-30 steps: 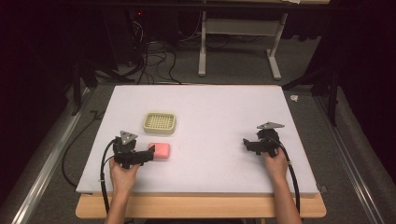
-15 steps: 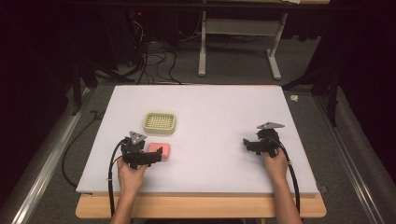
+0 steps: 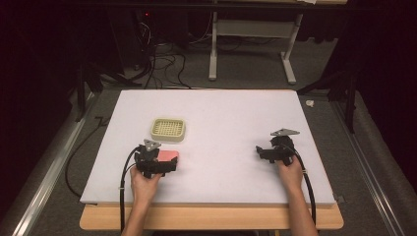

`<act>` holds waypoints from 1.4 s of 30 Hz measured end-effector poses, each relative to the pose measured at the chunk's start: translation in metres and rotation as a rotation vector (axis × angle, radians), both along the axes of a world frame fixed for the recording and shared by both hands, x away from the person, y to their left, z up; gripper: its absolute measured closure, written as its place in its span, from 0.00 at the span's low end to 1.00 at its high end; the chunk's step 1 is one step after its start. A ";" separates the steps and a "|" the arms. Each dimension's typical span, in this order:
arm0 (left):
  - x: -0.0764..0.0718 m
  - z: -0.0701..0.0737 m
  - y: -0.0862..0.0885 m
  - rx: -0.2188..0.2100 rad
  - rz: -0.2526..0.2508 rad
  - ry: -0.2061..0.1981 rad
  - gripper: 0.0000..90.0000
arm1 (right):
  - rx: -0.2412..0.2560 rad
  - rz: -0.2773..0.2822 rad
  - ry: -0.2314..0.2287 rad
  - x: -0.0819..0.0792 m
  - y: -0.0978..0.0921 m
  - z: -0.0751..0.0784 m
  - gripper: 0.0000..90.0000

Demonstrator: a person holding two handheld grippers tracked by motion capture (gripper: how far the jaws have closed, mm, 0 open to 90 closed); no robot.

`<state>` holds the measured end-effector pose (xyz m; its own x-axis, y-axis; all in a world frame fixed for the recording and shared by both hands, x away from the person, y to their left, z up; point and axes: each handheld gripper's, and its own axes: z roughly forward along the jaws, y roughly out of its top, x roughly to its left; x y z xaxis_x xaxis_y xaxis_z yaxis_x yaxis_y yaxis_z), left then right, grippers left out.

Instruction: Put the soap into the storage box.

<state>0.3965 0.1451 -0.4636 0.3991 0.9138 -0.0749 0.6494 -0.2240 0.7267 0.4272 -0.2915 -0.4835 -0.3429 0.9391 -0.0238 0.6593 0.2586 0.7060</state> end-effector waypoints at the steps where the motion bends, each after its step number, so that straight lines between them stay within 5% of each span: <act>1: 0.001 -0.001 -0.001 0.002 0.000 0.002 0.05 | 0.000 0.000 0.000 0.000 0.000 0.000 0.17; 15: 0.006 -0.013 -0.010 0.033 -0.005 0.041 0.04 | 0.000 0.000 0.000 0.000 0.000 0.000 0.17; 32: 0.007 -0.018 -0.017 0.102 0.002 0.029 0.13 | 0.001 0.000 -0.002 0.000 0.000 0.000 0.17; 42: 0.004 -0.018 -0.017 0.101 -0.006 0.010 0.15 | 0.001 0.000 -0.002 0.000 0.000 0.000 0.17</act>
<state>0.4008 0.1280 -0.4820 0.4039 0.9147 0.0137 0.6548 -0.2996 0.6939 0.4273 -0.2915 -0.4837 -0.3429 0.9391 -0.0236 0.6582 0.2581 0.7073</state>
